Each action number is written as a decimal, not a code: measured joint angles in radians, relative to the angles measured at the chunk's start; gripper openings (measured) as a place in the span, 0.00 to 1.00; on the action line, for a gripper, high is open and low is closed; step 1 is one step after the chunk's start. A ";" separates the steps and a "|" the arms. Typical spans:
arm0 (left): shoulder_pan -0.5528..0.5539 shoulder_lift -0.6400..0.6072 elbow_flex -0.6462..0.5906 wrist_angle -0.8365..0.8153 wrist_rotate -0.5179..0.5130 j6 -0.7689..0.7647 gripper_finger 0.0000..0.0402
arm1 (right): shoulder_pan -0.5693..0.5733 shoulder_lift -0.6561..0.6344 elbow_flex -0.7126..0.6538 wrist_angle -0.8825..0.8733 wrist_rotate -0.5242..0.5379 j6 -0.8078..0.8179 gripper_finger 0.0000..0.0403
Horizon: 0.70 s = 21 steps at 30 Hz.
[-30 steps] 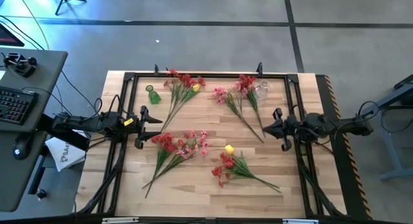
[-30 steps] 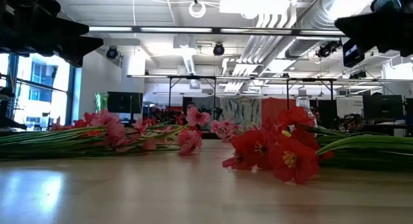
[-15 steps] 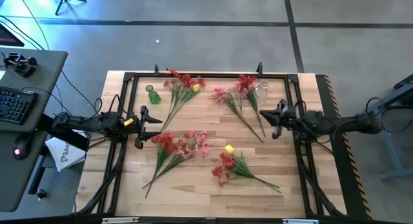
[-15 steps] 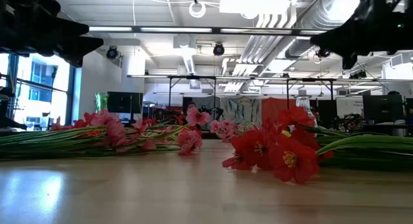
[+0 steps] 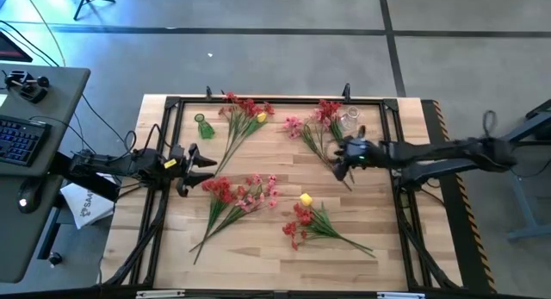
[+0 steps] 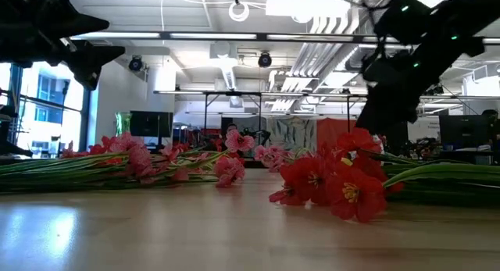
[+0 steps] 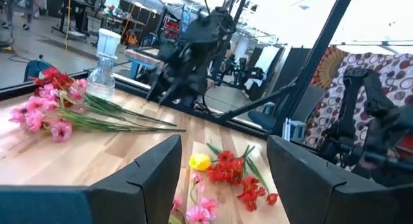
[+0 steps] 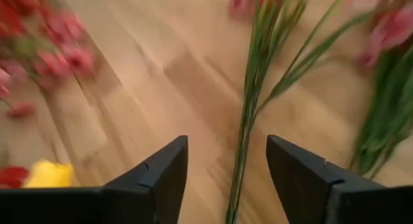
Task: Sort flowers into vase by color
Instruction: Put the right pink flowers into the transparent vase
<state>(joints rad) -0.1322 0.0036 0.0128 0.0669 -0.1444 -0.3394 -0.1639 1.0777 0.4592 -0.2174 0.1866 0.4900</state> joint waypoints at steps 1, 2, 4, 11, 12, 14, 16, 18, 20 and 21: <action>0.000 0.000 0.000 0.008 0.000 0.000 0.54 | -0.013 0.048 0.023 -0.019 -0.013 -0.001 0.53; 0.000 0.000 0.000 0.017 0.000 0.000 0.54 | -0.027 0.100 0.053 -0.047 -0.016 -0.001 0.53; 0.000 0.000 0.000 0.027 0.000 0.000 0.54 | -0.053 0.193 0.112 -0.107 -0.015 -0.021 0.52; 0.000 0.000 0.000 0.044 0.000 0.000 0.54 | -0.119 0.454 0.270 -0.171 -0.057 -0.097 0.44; 0.000 0.000 0.000 0.043 0.000 0.000 0.54 | -0.122 0.481 0.285 -0.171 -0.076 -0.107 0.42; 0.000 0.000 0.000 0.043 0.000 0.000 0.54 | -0.128 0.526 0.311 -0.168 -0.107 -0.124 0.38; 0.000 0.000 0.000 0.043 0.000 0.000 0.54 | -0.131 0.563 0.332 -0.171 -0.109 -0.139 0.34; 0.000 0.000 0.000 0.043 -0.014 0.000 0.54 | -0.135 0.591 0.346 -0.175 -0.111 -0.163 0.28; 0.000 0.000 0.000 0.043 -0.047 0.001 0.54 | -0.135 0.605 0.351 -0.171 -0.114 -0.185 0.21; 0.000 0.004 0.000 0.043 -0.060 0.007 0.54 | -0.135 0.606 0.349 -0.165 -0.115 -0.197 0.16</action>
<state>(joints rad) -0.1326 0.0075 0.0132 0.1101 -0.2047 -0.3321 -0.2993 1.6833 0.8084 -0.3826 0.0717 0.2927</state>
